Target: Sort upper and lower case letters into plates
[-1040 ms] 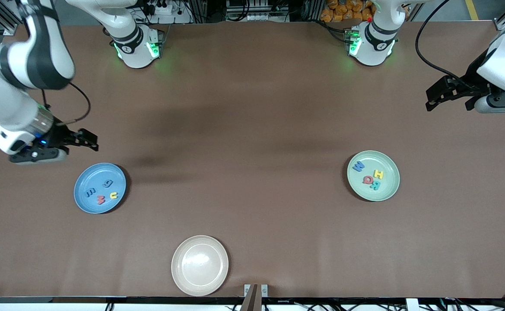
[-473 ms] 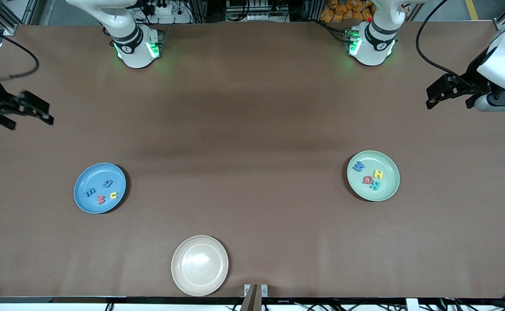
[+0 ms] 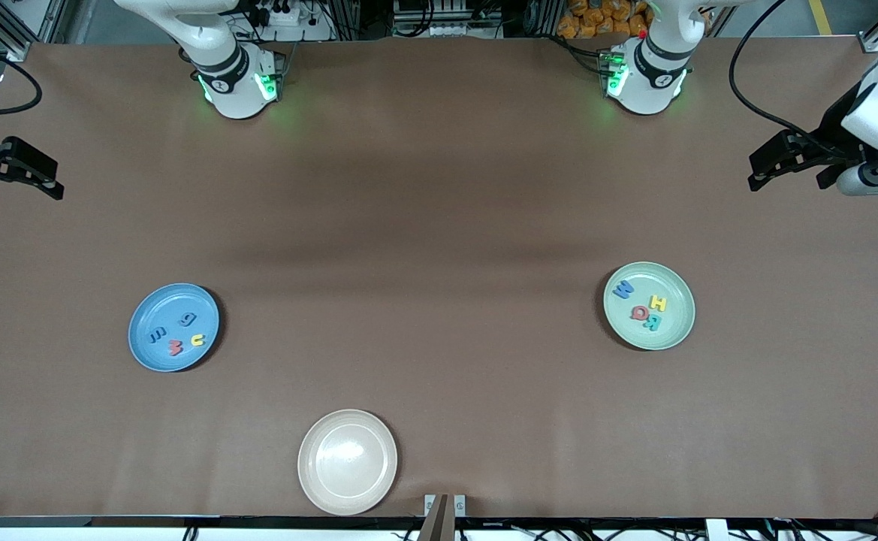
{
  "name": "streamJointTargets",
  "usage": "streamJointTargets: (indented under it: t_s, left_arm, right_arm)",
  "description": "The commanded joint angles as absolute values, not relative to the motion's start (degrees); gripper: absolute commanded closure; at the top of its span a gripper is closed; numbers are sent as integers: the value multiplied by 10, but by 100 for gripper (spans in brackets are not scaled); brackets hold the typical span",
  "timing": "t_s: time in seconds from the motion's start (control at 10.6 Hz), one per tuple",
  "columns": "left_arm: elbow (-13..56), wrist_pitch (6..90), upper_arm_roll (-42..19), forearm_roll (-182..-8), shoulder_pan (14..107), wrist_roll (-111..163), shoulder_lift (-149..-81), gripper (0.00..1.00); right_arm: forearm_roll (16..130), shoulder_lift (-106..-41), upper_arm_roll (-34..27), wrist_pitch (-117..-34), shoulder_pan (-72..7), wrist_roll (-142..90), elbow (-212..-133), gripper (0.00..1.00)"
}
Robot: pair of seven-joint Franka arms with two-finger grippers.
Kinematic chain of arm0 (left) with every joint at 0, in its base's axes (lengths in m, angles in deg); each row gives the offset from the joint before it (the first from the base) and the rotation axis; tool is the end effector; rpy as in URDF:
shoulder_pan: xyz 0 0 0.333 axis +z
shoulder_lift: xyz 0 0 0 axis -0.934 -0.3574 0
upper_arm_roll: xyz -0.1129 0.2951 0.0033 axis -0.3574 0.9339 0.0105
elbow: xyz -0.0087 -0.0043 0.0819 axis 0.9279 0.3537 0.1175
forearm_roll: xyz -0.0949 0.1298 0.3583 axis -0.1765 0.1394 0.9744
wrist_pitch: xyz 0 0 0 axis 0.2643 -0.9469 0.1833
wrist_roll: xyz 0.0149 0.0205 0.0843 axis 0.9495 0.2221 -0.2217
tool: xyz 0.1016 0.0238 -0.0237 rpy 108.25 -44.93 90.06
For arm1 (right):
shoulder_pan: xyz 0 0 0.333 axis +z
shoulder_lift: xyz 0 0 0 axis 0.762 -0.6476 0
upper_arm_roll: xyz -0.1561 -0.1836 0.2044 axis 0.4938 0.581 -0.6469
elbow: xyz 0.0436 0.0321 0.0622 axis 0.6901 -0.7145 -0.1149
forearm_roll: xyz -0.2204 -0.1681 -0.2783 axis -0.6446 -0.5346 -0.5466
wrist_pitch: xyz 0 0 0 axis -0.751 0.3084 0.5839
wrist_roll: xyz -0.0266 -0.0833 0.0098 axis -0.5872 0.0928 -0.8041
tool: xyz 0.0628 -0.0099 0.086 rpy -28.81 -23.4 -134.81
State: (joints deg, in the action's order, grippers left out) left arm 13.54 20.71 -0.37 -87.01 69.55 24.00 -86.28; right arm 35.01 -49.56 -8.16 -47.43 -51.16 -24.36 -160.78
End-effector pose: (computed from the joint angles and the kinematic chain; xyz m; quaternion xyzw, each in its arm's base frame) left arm 0.5338 -0.0657 0.6392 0.9997 0.0185 0.0111 0.0062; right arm 0.5489 -0.0219 0.6481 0.9991 0.0407 0.0043 0.0118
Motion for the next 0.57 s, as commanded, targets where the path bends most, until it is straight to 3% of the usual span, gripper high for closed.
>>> streamJointTargets:
  t_s: [0.0,0.47]
  left_arm:
    - [128,199,1,-855,688,254,-861,0]
    - [117,195,-3,-840,688,250,-866,0]
  right_arm:
    - [344,-500,-90,-463,-524,-254,-1598,0]
    - [346,-501,-91,-461,-524,-253,-1601,0]
